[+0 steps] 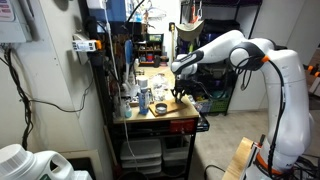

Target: Put the white can on the wooden boar, then put the batteries in the can

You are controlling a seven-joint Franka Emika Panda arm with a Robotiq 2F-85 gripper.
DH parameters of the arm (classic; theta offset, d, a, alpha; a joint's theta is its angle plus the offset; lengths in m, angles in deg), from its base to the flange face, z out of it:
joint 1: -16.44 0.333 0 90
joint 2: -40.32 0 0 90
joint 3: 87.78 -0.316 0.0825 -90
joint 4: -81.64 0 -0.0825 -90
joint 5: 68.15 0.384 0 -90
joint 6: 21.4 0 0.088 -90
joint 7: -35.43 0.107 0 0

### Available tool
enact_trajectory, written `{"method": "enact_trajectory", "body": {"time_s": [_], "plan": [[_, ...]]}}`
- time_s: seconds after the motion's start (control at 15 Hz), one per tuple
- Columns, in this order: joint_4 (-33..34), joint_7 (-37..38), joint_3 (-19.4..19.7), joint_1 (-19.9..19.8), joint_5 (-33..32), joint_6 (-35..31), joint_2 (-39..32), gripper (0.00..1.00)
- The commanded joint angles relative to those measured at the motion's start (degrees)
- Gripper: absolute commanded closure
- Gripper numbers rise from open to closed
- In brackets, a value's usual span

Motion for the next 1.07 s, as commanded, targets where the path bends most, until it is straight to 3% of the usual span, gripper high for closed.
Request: {"method": "enact_trajectory", "body": {"time_s": [0.0,0.13,0.27,1.0], "plan": [[-0.2,-0.2,-0.4,-0.3,0.1,-0.7,-0.5,0.72],[-0.2,-0.2,-0.4,-0.3,0.1,-0.6,-0.4,0.76],[-0.2,-0.1,-0.5,-0.3,0.2,-0.5,-0.4,0.91],[-1.9,-0.9,-2.0,-0.3,3.1,0.9,5.5,0.92]]}}
